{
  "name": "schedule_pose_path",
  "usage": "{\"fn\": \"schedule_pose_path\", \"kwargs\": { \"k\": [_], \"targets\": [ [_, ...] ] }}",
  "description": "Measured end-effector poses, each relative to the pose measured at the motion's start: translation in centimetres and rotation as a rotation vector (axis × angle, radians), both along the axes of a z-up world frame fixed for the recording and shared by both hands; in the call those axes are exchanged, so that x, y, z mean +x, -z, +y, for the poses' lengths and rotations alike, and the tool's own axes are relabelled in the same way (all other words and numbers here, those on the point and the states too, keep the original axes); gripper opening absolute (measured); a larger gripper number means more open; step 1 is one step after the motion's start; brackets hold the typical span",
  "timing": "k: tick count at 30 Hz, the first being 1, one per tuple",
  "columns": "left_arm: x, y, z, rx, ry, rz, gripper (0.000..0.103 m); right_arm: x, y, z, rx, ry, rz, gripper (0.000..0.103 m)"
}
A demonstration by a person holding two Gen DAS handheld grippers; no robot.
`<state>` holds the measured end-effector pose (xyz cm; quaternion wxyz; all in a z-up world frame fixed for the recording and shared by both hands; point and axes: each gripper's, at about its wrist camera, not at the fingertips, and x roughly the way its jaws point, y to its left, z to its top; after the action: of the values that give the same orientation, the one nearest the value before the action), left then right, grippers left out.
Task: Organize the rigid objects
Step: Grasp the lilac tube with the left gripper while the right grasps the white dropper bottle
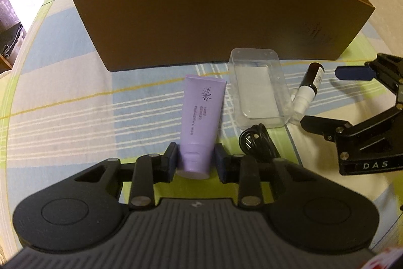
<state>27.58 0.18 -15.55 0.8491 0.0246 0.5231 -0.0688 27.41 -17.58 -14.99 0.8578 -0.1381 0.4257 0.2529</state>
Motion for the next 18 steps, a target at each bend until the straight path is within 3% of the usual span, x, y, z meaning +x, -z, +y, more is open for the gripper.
{"fn": "schedule_pose_path", "kwargs": {
  "k": [9,18],
  "targets": [
    [0.1,-0.1,-0.3,0.011,0.007,-0.002,0.027,0.9,1.1,0.7,-0.022,-0.057,-0.021,0.091],
    [-0.2,-0.3,-0.4,0.022,0.018,-0.008,0.026,0.4,1.1,0.4,0.007,-0.024,-0.021,0.086]
  ]
}}
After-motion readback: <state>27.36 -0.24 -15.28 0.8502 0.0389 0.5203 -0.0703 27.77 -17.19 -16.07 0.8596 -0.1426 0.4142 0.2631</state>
